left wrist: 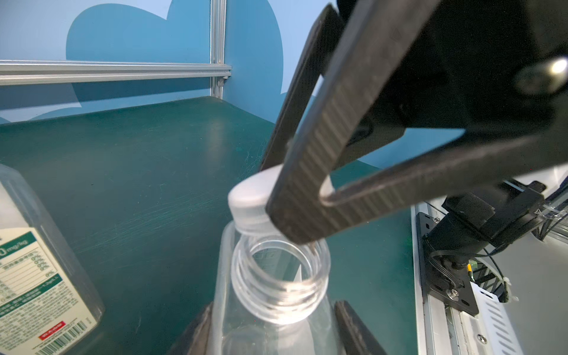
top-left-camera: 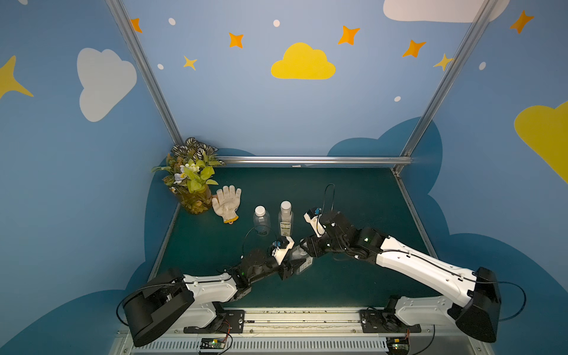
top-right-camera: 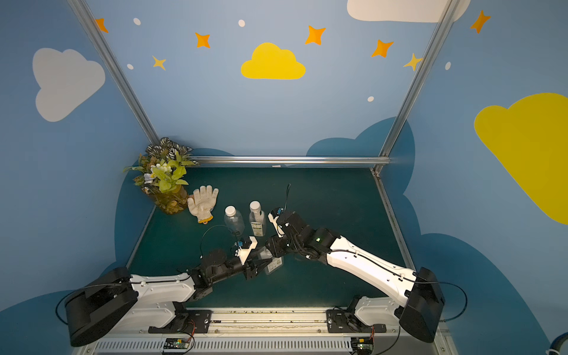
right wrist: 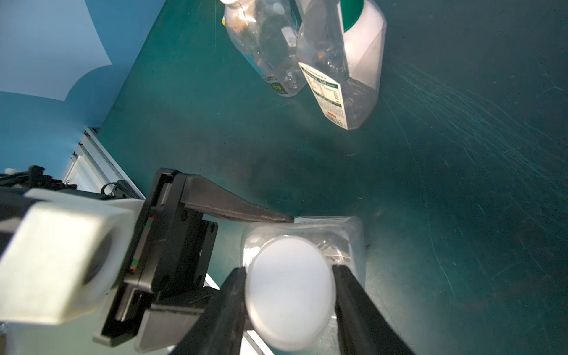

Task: Screw on the bottle caps
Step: Screw the bottle cap onto the plastic bottle.

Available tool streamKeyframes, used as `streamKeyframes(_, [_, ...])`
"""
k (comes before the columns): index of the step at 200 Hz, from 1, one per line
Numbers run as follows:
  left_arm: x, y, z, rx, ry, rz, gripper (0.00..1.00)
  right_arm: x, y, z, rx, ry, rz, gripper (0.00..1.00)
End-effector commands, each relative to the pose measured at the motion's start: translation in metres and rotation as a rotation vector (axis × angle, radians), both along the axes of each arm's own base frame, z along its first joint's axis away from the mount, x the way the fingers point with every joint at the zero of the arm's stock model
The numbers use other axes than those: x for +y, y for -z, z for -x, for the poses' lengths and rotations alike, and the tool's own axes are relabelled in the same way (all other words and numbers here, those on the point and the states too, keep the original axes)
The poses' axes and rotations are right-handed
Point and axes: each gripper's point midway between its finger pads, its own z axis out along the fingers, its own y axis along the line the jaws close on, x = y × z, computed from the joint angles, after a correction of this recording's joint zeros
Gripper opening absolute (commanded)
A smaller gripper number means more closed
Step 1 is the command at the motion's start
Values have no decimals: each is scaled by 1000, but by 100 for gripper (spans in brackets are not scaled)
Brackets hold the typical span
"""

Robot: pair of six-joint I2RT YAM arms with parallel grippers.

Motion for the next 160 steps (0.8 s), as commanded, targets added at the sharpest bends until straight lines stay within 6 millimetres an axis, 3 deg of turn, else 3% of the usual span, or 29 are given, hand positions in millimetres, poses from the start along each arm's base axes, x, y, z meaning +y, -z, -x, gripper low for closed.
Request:
streamKeyframes(1, [-2,9,4,44,14,-21,9,6,5,0,-38,-15,21,48])
streamKeyframes(160, [1,12,3,39,3,-43,10,4,11,16,-136,-65,135,50])
